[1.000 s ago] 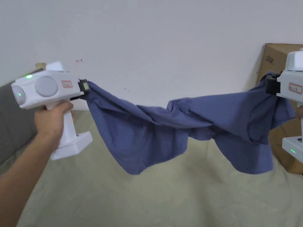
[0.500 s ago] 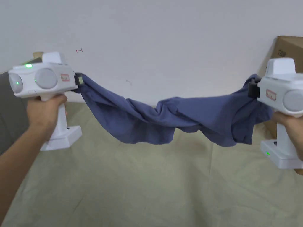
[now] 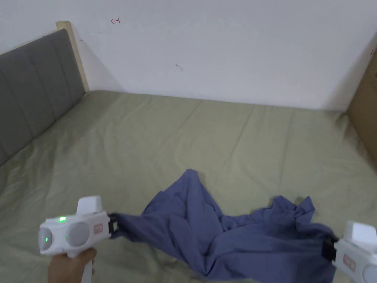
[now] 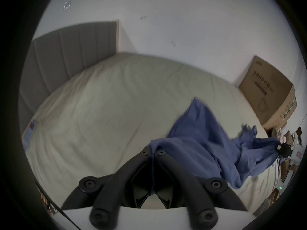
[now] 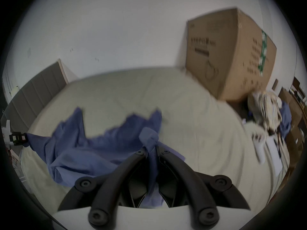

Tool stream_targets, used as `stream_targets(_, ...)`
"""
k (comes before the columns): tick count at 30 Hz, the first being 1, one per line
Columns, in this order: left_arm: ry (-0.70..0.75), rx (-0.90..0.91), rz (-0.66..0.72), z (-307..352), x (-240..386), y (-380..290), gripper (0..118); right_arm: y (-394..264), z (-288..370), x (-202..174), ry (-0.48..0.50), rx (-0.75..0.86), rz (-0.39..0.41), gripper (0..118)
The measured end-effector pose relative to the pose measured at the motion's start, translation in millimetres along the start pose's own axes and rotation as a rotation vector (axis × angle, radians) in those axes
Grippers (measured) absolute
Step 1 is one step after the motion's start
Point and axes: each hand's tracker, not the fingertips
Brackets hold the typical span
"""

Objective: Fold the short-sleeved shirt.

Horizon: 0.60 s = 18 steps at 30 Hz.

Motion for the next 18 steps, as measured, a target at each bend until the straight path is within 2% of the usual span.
stream_targets(5, 0.010, -0.024, 0.060, 20.5, -27.7, -46.1, 0, -65.8, 26.5, 11.8, 0.003, -0.035, -0.078, 6)
stream_targets(9, 0.016, -0.009, 0.065, 53.6, -36.1, -66.9, 0, -91.8, 46.9, 29.1, 0.025, -0.021, -0.087, 5)
stream_targets(15, 0.013, 0.002, 0.065, 101.6, -53.5, -99.5, 0, -129.3, 98.9, 30.1, 0.059, -0.025, -0.126, 5)
stream_targets(18, 0.036, -0.050, 0.083, 109.0, -63.1, -118.4, 0, -142.7, 111.6, 35.8, 0.063, -0.066, -0.126, 6)
